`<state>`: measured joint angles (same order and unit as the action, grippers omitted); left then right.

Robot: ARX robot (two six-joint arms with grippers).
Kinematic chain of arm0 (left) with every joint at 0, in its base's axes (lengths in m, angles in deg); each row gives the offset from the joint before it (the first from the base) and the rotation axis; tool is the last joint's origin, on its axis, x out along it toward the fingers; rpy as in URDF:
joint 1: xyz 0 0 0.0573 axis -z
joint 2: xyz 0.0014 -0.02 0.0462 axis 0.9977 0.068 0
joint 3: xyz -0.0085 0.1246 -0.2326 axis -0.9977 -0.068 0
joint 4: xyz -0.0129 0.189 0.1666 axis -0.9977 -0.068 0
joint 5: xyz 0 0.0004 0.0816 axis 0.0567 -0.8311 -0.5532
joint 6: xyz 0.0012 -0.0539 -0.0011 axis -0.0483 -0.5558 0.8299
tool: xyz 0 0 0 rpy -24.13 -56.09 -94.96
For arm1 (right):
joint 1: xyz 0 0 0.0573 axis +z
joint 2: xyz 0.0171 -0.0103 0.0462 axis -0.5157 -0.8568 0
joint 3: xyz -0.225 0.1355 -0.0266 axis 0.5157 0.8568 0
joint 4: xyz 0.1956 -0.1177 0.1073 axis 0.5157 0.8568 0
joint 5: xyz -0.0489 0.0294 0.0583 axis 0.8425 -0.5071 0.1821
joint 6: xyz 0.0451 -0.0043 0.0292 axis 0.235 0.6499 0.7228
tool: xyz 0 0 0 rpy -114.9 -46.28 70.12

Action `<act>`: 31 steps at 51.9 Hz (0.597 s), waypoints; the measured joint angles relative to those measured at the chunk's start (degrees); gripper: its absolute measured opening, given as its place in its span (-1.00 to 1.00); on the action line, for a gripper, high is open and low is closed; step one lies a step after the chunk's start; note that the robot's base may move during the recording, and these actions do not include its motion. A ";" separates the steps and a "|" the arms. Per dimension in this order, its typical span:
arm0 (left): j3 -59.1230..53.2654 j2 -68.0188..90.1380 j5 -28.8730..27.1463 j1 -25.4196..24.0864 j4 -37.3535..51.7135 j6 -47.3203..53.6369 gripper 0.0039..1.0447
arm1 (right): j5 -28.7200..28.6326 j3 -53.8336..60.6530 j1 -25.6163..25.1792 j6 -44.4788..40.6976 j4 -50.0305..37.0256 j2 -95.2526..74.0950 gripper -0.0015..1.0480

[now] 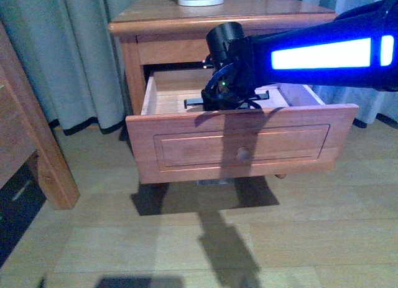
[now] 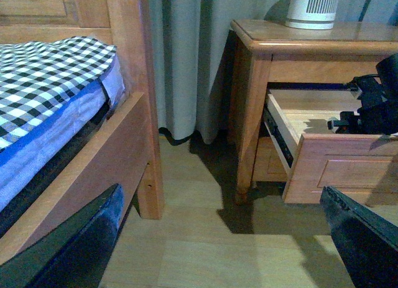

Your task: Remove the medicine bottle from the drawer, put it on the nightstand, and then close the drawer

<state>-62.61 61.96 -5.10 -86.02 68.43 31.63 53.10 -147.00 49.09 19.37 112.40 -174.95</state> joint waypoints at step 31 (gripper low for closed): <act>0.00 0.00 0.00 0.00 0.00 0.02 0.87 | 6.36 27.15 -1.55 7.39 -2.89 29.97 -0.45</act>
<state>-62.61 61.96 -5.10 -86.02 68.43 31.65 59.46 -119.85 47.54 26.75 109.51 -144.98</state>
